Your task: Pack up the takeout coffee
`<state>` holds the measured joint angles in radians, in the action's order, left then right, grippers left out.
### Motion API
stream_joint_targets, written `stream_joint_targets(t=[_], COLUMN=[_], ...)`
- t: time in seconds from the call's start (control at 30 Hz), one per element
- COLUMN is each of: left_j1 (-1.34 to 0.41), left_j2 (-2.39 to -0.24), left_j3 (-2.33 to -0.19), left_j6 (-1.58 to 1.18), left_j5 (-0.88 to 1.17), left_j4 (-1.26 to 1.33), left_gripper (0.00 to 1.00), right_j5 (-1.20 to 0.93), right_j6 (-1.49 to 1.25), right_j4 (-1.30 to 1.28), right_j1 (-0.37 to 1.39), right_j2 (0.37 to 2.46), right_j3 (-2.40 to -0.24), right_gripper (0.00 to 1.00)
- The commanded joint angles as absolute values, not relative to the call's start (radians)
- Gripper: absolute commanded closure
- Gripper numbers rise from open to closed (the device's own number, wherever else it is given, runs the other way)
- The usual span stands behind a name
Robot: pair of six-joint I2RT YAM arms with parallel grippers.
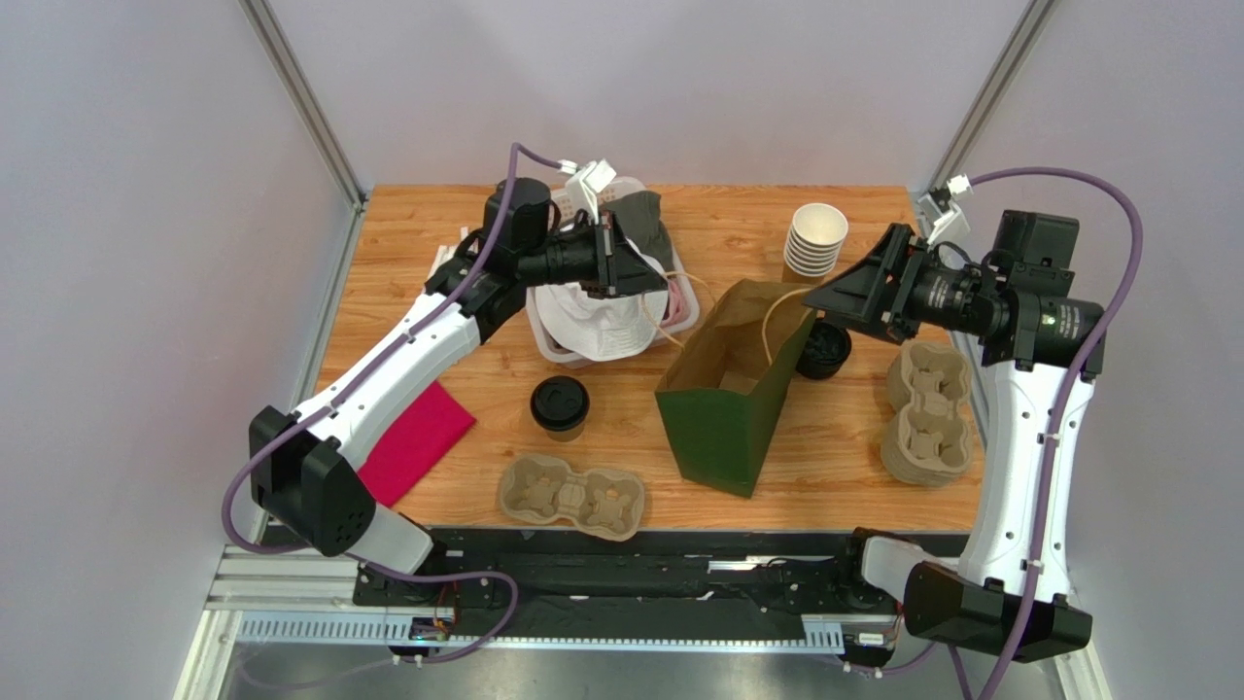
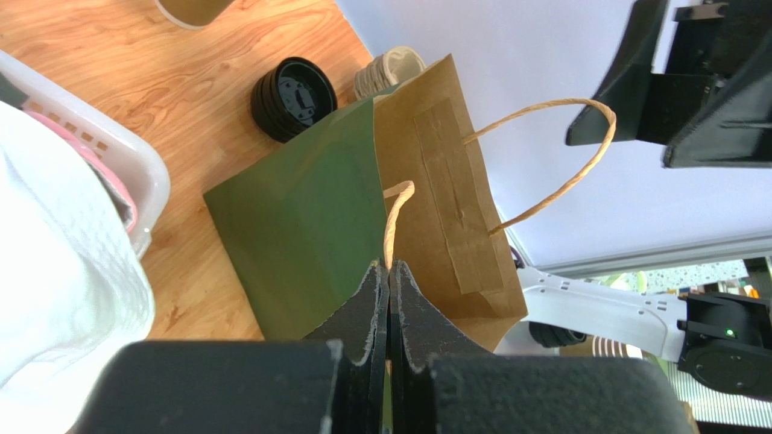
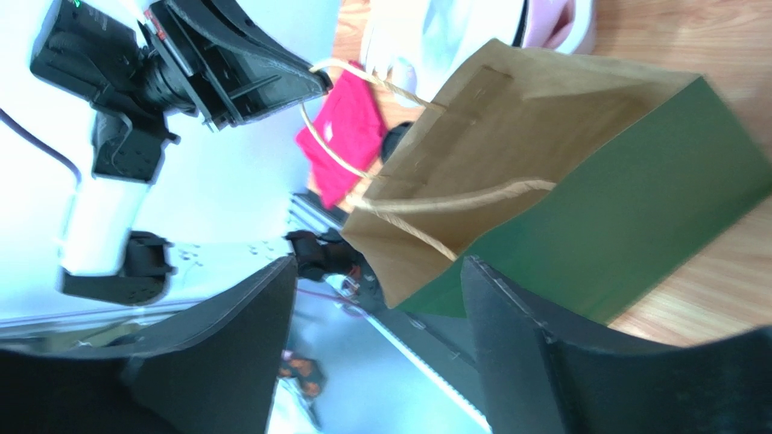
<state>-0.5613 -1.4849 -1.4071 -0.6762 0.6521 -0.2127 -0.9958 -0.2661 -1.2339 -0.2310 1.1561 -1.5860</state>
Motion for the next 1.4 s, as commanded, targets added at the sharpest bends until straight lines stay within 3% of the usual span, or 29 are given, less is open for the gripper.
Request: stream_joint_targets(t=[0.0, 0.17, 0.2, 0.23, 0.3, 0.33, 0.4, 0.43, 0.5, 0.63, 0.7, 0.73, 0.77, 0.9, 0.93, 1.2, 1.37], left_j1=[-0.591, -0.603, -0.603, -0.604, -0.603, -0.600, -0.595, -0.588, -0.583, -0.583, -0.583, -0.583, -0.583, -0.594, -0.598, -0.632, -0.614], left_j2=[-1.433, -1.416, -1.407, -1.399, -1.376, -1.370, -1.345, -1.339, -1.325, -1.310, -1.304, -1.304, -1.302, -1.308, -1.312, -1.336, -1.324], left_j3=[-1.439, -1.439, -1.440, -1.439, -1.433, -1.424, -1.411, -1.402, -1.393, -1.359, -1.348, -1.338, -1.335, -1.330, -1.333, -1.370, -1.384], left_j6=[-0.678, -0.646, -0.632, -0.626, -0.612, -0.611, -0.612, -0.618, -0.624, -0.630, -0.644, -0.650, -0.670, -0.693, -0.698, -0.716, -0.741], left_j5=[0.637, 0.621, 0.614, 0.609, 0.585, 0.580, 0.562, 0.557, 0.563, 0.563, 0.568, 0.568, 0.566, 0.542, 0.537, 0.489, 0.439], left_j4=[-0.213, -0.232, -0.245, -0.250, -0.267, -0.275, -0.285, -0.290, -0.293, -0.285, -0.269, -0.261, -0.249, -0.233, -0.232, -0.262, -0.279], left_gripper=[1.00, 1.00, 1.00, 1.00, 1.00, 1.00, 1.00, 1.00, 1.00, 1.00, 1.00, 1.00, 1.00, 1.00, 1.00, 1.00, 1.00], right_j5=[-0.996, -0.942, -0.936, -0.936, -0.939, -0.939, -0.933, -0.927, -0.911, -0.890, -0.981, -1.018, -1.046, -1.000, -0.968, -0.776, -0.651], right_j6=[-0.533, -0.609, -0.611, -0.606, -0.589, -0.572, -0.473, -0.448, -0.382, -0.328, -0.383, -0.412, -0.443, -0.621, -0.656, -0.652, -0.549], right_j4=[-0.987, -0.930, -0.930, -0.933, -0.951, -0.968, -1.067, -1.098, -1.155, -1.213, -1.189, -1.166, -1.131, -1.045, -1.043, -1.153, -1.249], right_j1=[-0.210, -0.175, -0.175, -0.175, -0.175, -0.175, -0.175, -0.179, -0.192, -0.207, -0.207, -0.206, -0.204, -0.181, -0.154, -0.095, -0.109], right_j2=[1.121, 1.137, 1.141, 1.147, 1.161, 1.169, 1.201, 1.206, 1.206, 1.206, 1.191, 1.183, 1.175, 1.103, 1.082, 1.095, 1.149], right_j3=[-1.490, -1.489, -1.496, -1.515, -1.529, -1.554, -1.592, -1.600, -1.605, -1.600, -1.560, -1.542, -1.525, -1.451, -1.457, -1.531, -1.688], right_gripper=[0.30, 0.33, 0.38, 0.52, 0.61, 0.73, 0.82, 0.93, 1.00, 0.98, 0.81, 0.66, 0.61, 0.52, 0.46, 0.44, 0.41])
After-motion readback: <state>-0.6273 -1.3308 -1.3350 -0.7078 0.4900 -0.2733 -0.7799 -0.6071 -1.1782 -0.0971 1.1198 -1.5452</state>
